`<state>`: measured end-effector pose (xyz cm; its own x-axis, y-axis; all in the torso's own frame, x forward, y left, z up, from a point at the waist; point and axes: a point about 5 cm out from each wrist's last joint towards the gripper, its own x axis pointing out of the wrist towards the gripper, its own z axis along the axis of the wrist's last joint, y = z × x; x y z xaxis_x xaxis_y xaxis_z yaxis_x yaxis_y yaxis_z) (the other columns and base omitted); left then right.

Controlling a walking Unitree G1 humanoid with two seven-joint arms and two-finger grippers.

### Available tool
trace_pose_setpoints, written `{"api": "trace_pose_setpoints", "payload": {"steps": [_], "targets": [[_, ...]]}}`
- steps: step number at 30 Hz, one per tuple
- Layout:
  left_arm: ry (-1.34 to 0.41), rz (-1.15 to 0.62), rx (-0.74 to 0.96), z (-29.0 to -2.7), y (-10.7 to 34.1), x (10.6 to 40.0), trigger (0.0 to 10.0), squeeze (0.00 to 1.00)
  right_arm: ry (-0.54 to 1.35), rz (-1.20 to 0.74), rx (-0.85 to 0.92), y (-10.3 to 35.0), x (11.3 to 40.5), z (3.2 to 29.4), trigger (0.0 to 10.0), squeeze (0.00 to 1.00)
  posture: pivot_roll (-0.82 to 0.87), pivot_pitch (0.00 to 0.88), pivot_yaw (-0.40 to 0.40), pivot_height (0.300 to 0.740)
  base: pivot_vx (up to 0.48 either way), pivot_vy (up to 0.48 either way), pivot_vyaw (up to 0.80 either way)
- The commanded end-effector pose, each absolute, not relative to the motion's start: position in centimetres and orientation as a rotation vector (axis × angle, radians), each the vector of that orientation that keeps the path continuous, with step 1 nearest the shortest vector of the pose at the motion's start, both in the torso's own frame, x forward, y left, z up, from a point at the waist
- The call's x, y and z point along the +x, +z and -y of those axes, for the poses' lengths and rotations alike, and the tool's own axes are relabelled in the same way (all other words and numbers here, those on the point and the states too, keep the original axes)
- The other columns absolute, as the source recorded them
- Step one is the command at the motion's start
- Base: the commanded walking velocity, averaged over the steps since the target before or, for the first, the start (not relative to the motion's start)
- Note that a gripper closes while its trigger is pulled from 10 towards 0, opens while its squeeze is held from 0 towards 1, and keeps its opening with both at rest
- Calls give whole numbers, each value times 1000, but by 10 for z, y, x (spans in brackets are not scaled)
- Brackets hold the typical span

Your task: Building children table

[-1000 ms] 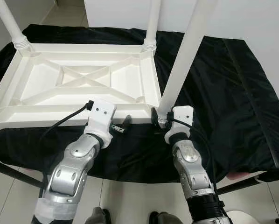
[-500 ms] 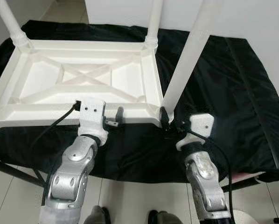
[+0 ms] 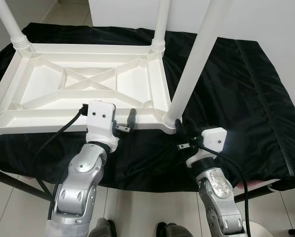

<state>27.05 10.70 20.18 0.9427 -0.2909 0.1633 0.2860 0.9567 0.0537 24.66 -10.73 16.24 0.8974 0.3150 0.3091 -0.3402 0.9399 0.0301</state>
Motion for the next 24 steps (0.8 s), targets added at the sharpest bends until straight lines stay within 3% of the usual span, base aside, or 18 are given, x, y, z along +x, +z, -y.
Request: {"api": "trace_pose_setpoints", "payload": {"steps": [1, 12, 24], "targets": [[-313, 172, 44, -104, 200, 269, 10000, 0, 392, 270, 107, 157, 244, 104, 10000, 0, -97, 151, -18, 740, 0, 0, 0], [-378, 158, 132, -98, 193, 268, 10000, 0, 622, 164, 94, 143, 244, 93, 10000, 0, -89, 132, -21, 740, 0, 0, 0], [-404, 92, 209, -96, 182, 273, 10000, 0, 720, 137, 61, 143, 283, 98, 10000, 0, -73, 113, -19, 740, 0, 0, 0]]}}
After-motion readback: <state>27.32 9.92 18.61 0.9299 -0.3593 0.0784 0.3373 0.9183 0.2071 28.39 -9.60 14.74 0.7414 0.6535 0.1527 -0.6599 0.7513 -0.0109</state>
